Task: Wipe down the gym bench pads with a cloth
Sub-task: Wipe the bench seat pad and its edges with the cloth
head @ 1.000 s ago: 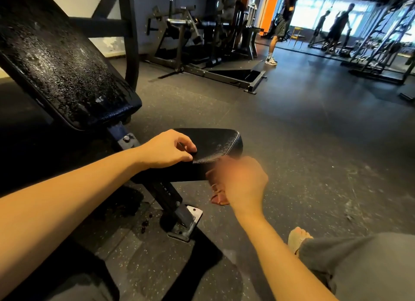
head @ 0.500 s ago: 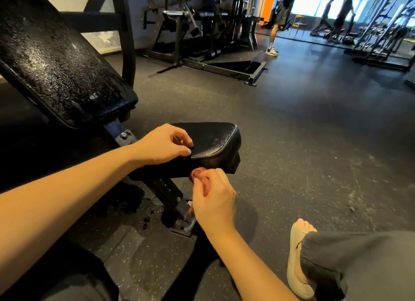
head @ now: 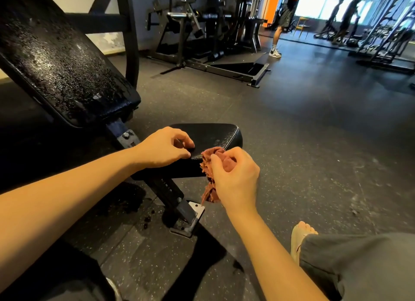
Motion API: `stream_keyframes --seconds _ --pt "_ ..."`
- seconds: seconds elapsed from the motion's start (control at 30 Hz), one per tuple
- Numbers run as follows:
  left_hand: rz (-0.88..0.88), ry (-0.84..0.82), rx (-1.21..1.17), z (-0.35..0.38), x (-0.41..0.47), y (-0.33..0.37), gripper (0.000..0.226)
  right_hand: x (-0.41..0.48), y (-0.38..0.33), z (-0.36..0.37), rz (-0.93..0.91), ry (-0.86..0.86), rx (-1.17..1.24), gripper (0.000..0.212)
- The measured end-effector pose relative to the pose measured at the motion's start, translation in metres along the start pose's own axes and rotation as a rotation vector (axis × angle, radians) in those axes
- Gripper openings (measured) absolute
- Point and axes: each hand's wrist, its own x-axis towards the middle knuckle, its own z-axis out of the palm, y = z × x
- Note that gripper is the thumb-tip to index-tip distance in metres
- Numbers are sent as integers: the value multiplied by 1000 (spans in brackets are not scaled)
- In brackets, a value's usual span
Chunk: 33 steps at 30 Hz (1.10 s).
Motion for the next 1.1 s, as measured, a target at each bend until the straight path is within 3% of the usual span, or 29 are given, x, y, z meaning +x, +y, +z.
stream_keyframes --seconds 0.2,0.33,0.53,0.63,0.73,0.87,1.03,1.1 --pt "-8 4 -1 0 -2 0 22 -11 12 0 35 -107 -57 23" --pt "9 -4 15 0 -2 -1 22 11 13 -7 -39 24 60 23" --pt "26 -9 45 -1 -3 1 23 23 28 -24 34 -165 2 19" --pt "19 -2 69 0 0 4 23 39 13 -25 6 -86 109 17" --pt "19 27 105 1 1 6 24 31 22 -20 -39 -144 178 19" --pt "58 61 113 4 4 12 22 24 57 -36 81 -303 -35 18" --pt "97 88 62 6 15 27 21 45 21 -48 -5 -121 94 16" --pt "108 111 34 7 21 34 20 48 10 -42 -57 -181 140 16"
